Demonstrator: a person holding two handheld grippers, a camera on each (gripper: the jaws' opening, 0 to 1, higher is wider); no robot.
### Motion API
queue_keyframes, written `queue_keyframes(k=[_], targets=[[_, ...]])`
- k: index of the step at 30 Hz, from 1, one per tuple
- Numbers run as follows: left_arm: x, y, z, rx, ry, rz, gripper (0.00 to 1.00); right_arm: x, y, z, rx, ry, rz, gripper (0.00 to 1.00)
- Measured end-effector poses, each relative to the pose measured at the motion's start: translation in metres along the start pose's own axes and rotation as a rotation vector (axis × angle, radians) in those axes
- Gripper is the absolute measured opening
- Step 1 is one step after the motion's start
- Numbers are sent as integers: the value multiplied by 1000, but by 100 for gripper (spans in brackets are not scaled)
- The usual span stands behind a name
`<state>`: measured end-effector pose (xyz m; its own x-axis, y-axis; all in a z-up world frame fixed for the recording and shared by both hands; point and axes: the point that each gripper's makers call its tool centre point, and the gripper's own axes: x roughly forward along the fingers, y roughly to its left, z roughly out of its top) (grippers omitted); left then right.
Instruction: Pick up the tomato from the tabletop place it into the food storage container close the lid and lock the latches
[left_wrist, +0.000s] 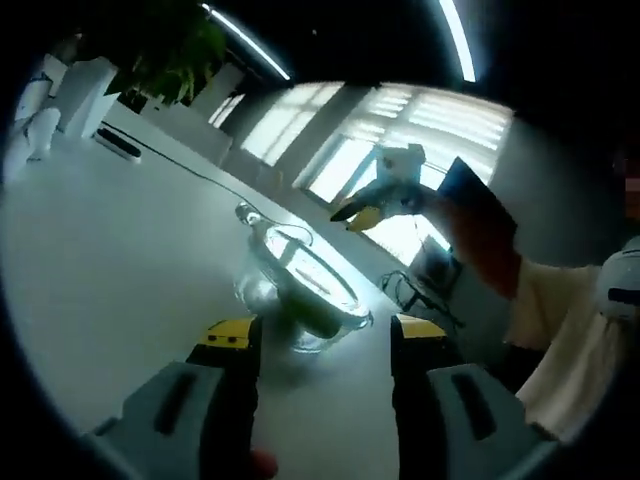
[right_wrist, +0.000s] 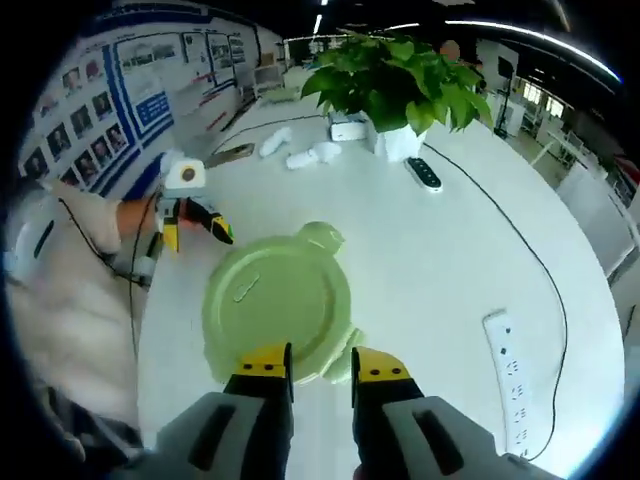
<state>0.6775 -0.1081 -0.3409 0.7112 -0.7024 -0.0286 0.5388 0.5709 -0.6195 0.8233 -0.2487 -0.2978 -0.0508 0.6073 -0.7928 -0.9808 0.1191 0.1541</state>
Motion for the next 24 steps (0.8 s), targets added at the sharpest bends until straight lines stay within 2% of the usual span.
queue_keyframes(k=[3, 4, 8, 10, 12, 16, 17, 19, 24], targets=[[4, 0, -3, -40, 4, 13, 51, 2, -7, -4, 80, -7, 14, 17], [4, 1, -2, -54, -2, 21, 50, 4, -4, -8, 149, 0, 52, 17], [7, 6, -7, -159, -9, 60, 50, 12, -13, -22, 301, 33, 73, 17], [8, 7, -9, -177, -12, 56, 49, 16, -22, -23, 334, 17, 67, 18], [9, 7, -12, -223, -11, 52, 49, 19, -25, -26, 413, 22, 90, 18], [11, 7, -14, -281, -19, 63, 49, 26, -37, -32, 460, 19, 93, 18], [13, 7, -15, -300, -22, 68, 49, 28, -39, -34, 500, 31, 100, 18], [15, 8, -16, -336, -18, 74, 49, 34, -25, -38, 508, 37, 116, 17], [20, 14, -17, -364, -17, 88, 48, 45, -17, -42, 521, 31, 169, 17]])
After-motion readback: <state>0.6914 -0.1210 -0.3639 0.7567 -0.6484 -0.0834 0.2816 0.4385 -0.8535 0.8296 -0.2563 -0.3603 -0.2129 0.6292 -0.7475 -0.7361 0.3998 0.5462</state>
